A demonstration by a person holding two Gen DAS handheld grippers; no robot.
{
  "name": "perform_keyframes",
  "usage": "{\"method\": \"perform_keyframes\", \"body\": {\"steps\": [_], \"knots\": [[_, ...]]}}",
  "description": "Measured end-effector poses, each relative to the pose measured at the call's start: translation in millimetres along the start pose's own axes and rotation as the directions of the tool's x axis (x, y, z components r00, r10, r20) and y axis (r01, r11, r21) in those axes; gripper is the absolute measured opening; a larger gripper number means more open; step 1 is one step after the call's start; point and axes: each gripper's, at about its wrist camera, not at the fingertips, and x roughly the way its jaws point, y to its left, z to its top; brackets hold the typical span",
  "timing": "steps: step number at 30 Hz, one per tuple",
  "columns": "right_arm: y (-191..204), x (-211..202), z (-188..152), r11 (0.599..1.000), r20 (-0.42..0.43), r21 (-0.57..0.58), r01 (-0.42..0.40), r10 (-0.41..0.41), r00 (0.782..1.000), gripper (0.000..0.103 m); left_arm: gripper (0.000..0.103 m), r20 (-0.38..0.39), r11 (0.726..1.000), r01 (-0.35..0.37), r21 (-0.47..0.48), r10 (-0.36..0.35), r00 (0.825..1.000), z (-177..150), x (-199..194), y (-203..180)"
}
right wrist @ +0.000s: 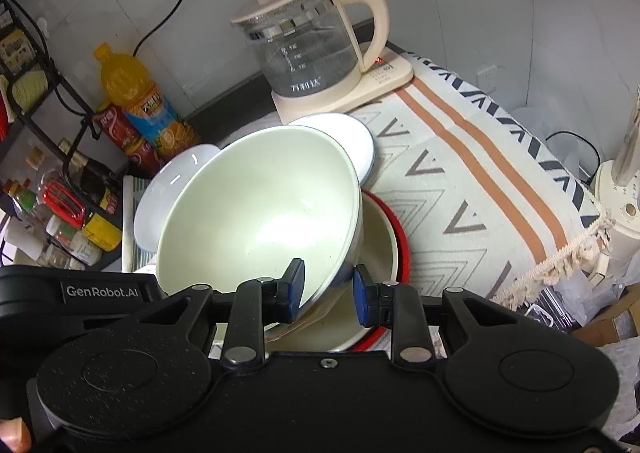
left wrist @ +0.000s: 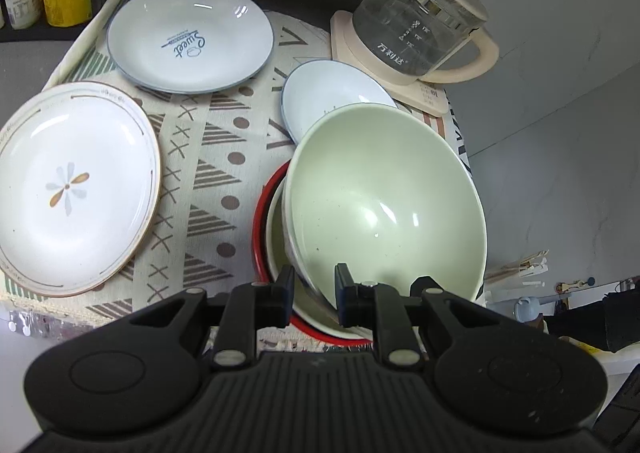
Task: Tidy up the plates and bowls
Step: 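Lift the small green bowl and carry it onto the bowl stack, then lower the small green bowl into the stack and open both grippers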
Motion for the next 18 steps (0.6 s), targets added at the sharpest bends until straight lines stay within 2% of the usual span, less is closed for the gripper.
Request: {"method": "perform_keyframes", "body": {"steps": [11, 18], "knots": [[-3, 12, -10, 0.999, -0.034, 0.003, 0.033, -0.032, 0.999, 0.026, 0.018, -0.049, 1.0, 0.013, -0.024, -0.014, 0.999, -3, 15, 8], [-11, 15, -5, 0.998, -0.018, 0.01, 0.055, -0.055, 0.998, 0.026, 0.02, -0.091, 1.0, 0.018, -0.015, -0.019, 0.996, -3, 26, 5]]}}
